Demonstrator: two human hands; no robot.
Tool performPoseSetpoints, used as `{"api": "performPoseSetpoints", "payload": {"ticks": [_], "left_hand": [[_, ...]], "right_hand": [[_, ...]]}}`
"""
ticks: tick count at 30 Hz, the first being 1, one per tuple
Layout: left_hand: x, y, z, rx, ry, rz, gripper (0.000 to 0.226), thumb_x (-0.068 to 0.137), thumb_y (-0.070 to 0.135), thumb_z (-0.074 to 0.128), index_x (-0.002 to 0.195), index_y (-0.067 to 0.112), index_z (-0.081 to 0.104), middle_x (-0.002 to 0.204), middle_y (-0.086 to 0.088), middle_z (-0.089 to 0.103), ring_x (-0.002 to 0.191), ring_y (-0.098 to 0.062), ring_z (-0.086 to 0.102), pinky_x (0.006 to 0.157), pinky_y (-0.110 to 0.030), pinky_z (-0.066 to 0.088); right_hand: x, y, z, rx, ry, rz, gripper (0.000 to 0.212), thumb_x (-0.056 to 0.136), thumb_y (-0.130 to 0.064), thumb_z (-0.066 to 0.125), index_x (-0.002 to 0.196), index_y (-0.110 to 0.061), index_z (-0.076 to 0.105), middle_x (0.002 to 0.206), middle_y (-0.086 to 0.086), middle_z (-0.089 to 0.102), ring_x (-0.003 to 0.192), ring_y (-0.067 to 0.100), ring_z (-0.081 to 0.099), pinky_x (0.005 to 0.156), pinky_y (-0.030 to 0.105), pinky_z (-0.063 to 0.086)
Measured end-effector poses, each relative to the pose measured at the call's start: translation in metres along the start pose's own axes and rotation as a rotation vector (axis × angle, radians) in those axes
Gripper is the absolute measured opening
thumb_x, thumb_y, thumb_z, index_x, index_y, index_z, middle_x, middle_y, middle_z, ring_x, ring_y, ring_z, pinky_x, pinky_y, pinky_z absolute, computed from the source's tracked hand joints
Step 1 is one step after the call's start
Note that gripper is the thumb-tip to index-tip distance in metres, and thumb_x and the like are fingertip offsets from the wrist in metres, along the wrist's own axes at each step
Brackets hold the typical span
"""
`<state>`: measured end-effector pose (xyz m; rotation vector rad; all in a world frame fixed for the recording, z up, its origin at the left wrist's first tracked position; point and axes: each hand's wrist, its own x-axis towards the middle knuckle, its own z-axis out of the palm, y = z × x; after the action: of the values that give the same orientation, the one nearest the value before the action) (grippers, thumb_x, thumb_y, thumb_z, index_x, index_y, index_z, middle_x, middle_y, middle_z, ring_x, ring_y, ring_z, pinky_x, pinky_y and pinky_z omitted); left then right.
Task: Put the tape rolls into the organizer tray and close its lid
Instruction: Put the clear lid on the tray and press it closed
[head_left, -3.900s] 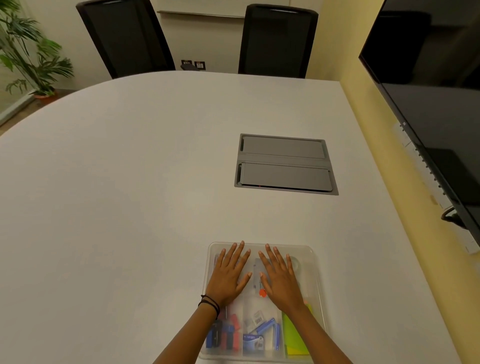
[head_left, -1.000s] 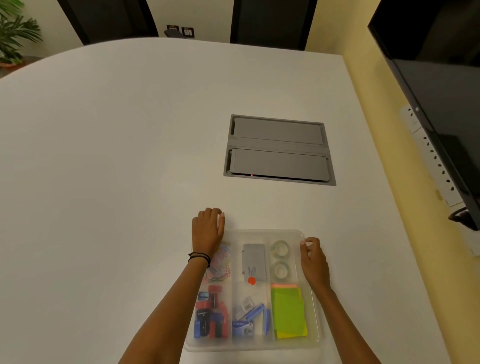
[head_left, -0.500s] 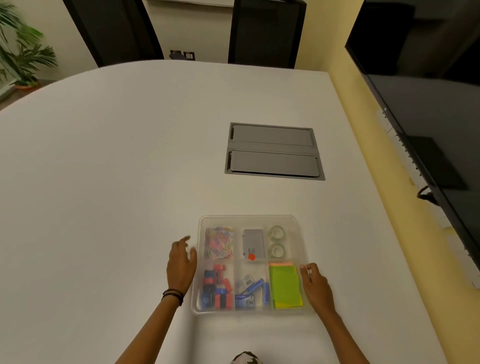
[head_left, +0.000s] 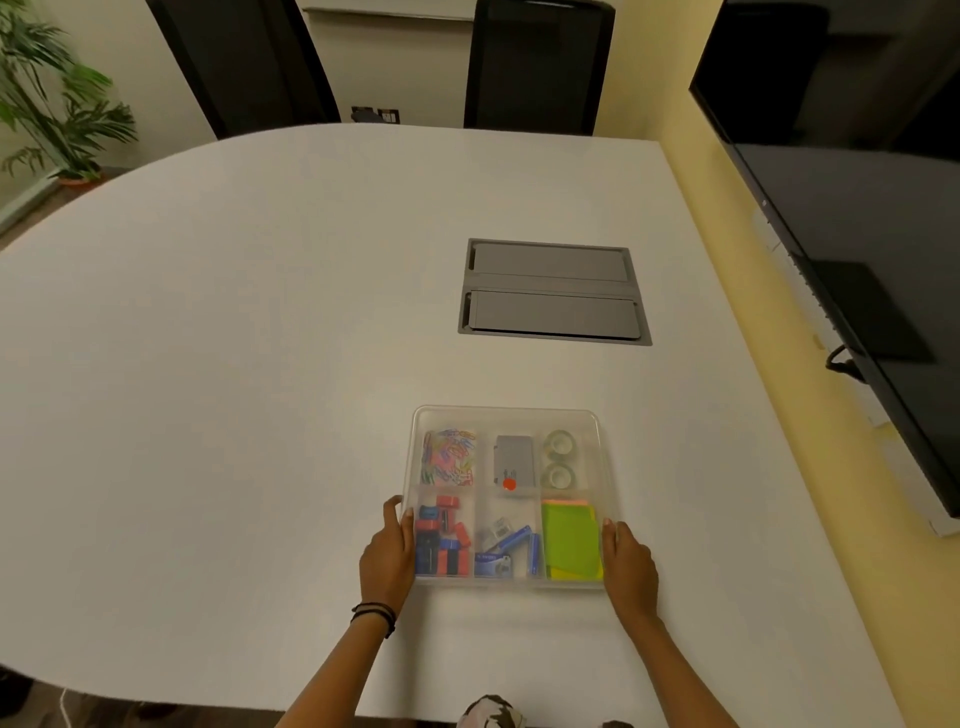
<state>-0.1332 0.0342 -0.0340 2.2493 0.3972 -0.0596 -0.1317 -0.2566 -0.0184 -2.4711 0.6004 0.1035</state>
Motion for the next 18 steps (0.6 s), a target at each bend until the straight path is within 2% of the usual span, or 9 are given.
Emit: {"api": "performPoseSetpoints", "payload": {"ticks": [4,7,8,9,10,12,14,16,18], "left_hand": [[0.000,-0.002,0.000,-0.012,0.005,0.027,0.060,0.086,0.053,0.023,0.131,0.015,0.035,0.062,0.018,0.054,0.043,-0.001,0.054,0.034,-0.003,0.035],[0.001,-0.005,0.003,0.041,0.002,0.028,0.061,0.086,0.053,0.024,0.132,0.014,0.036,0.063,0.018,0.053,0.044,-0.001,0.053,0.037,-0.003,0.037],[0.001,-0.004,0.003,0.040,-0.001,0.020,0.062,0.086,0.053,0.025,0.132,0.014,0.036,0.067,0.016,0.056,0.050,-0.003,0.057,0.043,-0.006,0.044],[0.001,-0.002,0.003,0.039,0.016,0.019,0.061,0.088,0.054,0.026,0.132,0.014,0.037,0.076,0.011,0.061,0.062,-0.008,0.063,0.054,-0.015,0.054],[0.002,-0.001,0.003,0.076,0.061,0.058,0.058,0.091,0.052,0.029,0.133,0.013,0.038,0.092,0.002,0.064,0.080,-0.015,0.065,0.070,-0.026,0.056],[0.007,0.001,0.004,0.238,0.121,0.263,0.051,0.097,0.043,0.031,0.136,0.010,0.036,0.125,-0.012,0.056,0.113,-0.027,0.053,0.100,-0.037,0.043],[0.009,0.008,0.005,0.402,-0.019,0.555,0.056,0.097,0.044,0.025,0.142,0.011,0.027,0.146,-0.016,0.040,0.136,-0.027,0.029,0.117,-0.034,0.014],[0.008,0.016,0.011,0.491,-0.266,0.742,0.065,0.095,0.056,0.019,0.147,0.018,0.014,0.156,-0.011,0.018,0.145,-0.026,0.003,0.116,-0.035,-0.008],[0.008,0.020,0.021,0.550,-0.410,0.775,0.076,0.088,0.068,0.024,0.148,0.024,0.006,0.158,-0.005,0.001,0.145,-0.028,-0.008,0.113,-0.042,-0.018]], "right_hand": [[-0.001,-0.001,0.002,0.017,0.042,-0.001,0.032,0.098,-0.023,0.041,0.079,0.001,0.052,0.074,0.027,0.065,0.072,0.042,0.061,0.059,0.039,0.045],[-0.002,-0.001,0.003,0.032,0.056,-0.004,0.029,0.098,-0.021,0.042,0.071,-0.008,0.042,0.072,0.027,0.064,0.068,0.042,0.061,0.057,0.039,0.045],[-0.002,-0.001,0.003,0.034,0.062,-0.005,0.029,0.098,-0.020,0.042,0.071,-0.010,0.040,0.071,0.027,0.064,0.067,0.042,0.060,0.057,0.040,0.045],[-0.002,-0.001,0.003,0.036,0.066,-0.005,0.029,0.098,-0.020,0.042,0.071,-0.010,0.039,0.070,0.028,0.064,0.066,0.042,0.060,0.057,0.040,0.046],[-0.002,-0.002,0.003,0.037,0.068,-0.003,0.029,0.098,-0.020,0.042,0.071,-0.010,0.039,0.070,0.028,0.063,0.066,0.043,0.060,0.057,0.040,0.046],[-0.002,-0.002,0.004,0.037,0.070,-0.004,0.028,0.098,-0.019,0.042,0.071,-0.011,0.040,0.071,0.029,0.064,0.067,0.043,0.060,0.058,0.041,0.046],[-0.002,-0.001,0.004,0.039,0.064,0.001,0.028,0.098,-0.019,0.041,0.072,-0.009,0.042,0.073,0.029,0.064,0.069,0.044,0.060,0.059,0.041,0.046],[-0.002,-0.001,0.004,0.028,0.057,-0.001,0.028,0.098,-0.020,0.041,0.074,-0.006,0.045,0.074,0.029,0.064,0.071,0.043,0.060,0.060,0.041,0.046],[-0.001,-0.001,0.004,0.020,0.054,0.007,0.030,0.098,-0.021,0.040,0.075,-0.003,0.047,0.075,0.028,0.064,0.071,0.043,0.061,0.060,0.041,0.047]]}}
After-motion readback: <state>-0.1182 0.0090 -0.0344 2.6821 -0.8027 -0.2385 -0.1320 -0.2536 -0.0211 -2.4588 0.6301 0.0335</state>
